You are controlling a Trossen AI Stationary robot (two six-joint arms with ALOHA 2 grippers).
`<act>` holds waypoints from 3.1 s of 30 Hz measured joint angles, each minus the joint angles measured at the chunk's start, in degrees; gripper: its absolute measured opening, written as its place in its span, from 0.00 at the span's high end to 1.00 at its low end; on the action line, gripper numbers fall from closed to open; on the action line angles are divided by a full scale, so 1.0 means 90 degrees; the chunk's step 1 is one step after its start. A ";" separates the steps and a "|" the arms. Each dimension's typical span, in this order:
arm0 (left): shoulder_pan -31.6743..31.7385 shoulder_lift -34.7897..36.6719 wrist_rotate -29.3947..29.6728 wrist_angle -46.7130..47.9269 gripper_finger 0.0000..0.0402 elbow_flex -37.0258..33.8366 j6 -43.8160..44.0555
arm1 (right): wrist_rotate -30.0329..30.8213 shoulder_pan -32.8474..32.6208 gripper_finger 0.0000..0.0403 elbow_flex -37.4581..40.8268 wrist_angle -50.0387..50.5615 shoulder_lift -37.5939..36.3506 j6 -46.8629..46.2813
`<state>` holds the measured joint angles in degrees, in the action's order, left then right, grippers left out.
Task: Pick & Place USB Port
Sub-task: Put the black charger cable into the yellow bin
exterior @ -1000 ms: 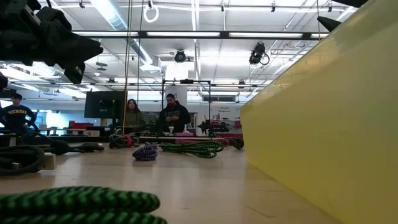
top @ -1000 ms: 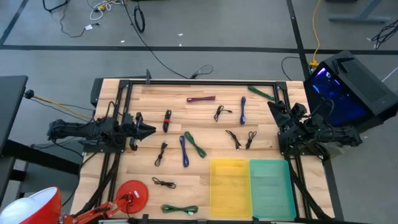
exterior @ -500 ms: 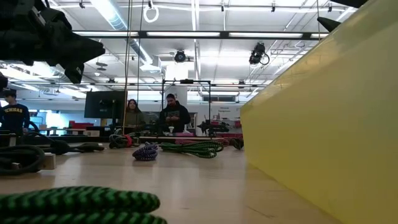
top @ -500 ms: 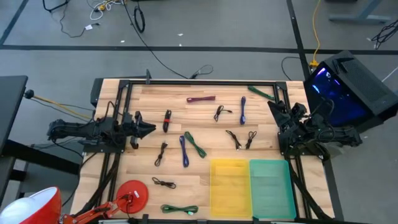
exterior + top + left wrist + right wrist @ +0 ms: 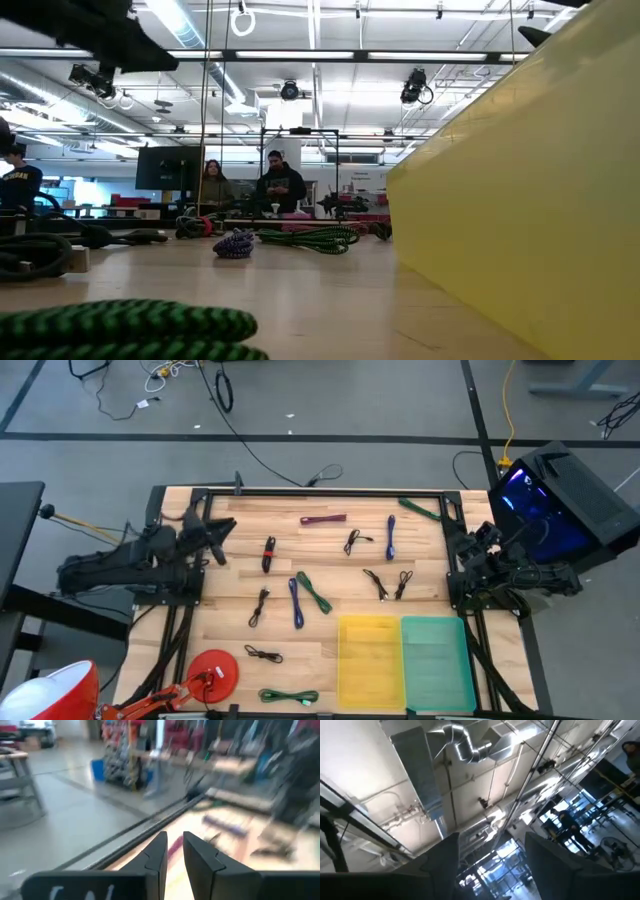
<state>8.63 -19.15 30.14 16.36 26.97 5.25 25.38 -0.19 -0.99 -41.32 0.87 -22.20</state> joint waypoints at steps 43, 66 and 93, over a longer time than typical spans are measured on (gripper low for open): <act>0.1309 -0.7177 -0.2107 -0.0729 0.51 0.0635 0.2229 | 0.0289 -0.0007 0.44 0.0005 0.0850 0.1276 -0.0313; 0.0749 -0.6178 -0.3115 -0.2712 0.88 0.1210 0.1006 | -0.1487 -0.0045 0.44 0.0007 0.0300 0.1388 -0.0305; -0.0998 -0.6415 -0.3536 -0.4837 0.88 0.2510 0.0009 | -0.1204 -0.0755 0.44 -0.3966 -0.1015 0.8098 0.1581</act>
<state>-0.35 -76.88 -1.68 -27.17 49.56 5.33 14.55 -6.98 -36.69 -50.46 73.75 -7.97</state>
